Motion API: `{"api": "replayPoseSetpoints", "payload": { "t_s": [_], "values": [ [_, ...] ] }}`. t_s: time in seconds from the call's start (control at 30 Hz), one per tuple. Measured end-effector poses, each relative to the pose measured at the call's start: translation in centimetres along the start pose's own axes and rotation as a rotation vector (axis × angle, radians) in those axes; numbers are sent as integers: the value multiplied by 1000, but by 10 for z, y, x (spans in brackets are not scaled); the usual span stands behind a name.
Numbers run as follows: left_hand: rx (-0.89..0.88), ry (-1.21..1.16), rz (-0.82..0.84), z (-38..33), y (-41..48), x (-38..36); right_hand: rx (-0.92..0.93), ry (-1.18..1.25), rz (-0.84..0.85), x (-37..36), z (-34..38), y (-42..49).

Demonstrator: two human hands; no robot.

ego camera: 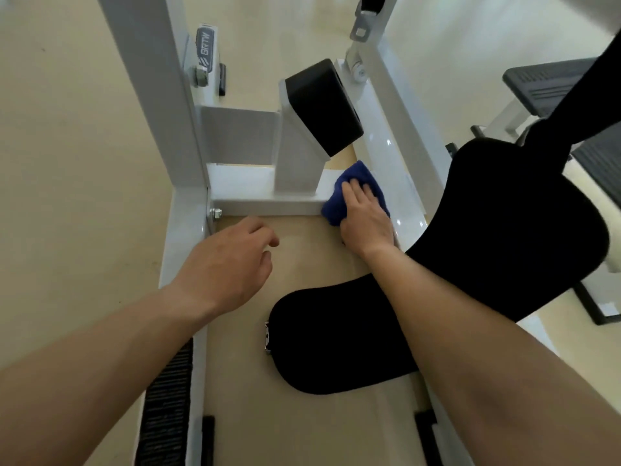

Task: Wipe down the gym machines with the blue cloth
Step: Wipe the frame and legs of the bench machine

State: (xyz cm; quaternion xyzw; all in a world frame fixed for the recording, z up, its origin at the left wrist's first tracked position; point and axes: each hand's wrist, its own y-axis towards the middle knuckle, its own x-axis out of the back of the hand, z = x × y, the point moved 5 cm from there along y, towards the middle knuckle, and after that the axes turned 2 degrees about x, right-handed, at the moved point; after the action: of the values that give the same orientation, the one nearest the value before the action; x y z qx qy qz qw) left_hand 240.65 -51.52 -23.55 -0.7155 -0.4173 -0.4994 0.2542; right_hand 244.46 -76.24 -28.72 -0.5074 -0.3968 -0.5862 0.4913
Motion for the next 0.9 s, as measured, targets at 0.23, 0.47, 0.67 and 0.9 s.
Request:
{"api": "replayPoseSetpoints", "payload": {
  "t_s": [0.23, 0.47, 0.67, 0.9],
  "values": [
    [47, 48, -2, 12, -20, 32, 126, 163, 208, 28, 56, -36],
    [31, 265, 122, 56, -78, 80, 307, 674, 278, 26, 191, -118],
    [283, 105, 132, 107, -140, 92, 404, 461, 305, -3, 231, -161],
    [84, -75, 85, 56, -198, 46, 500, 632, 320, 14, 208, -232]
  ]
}}
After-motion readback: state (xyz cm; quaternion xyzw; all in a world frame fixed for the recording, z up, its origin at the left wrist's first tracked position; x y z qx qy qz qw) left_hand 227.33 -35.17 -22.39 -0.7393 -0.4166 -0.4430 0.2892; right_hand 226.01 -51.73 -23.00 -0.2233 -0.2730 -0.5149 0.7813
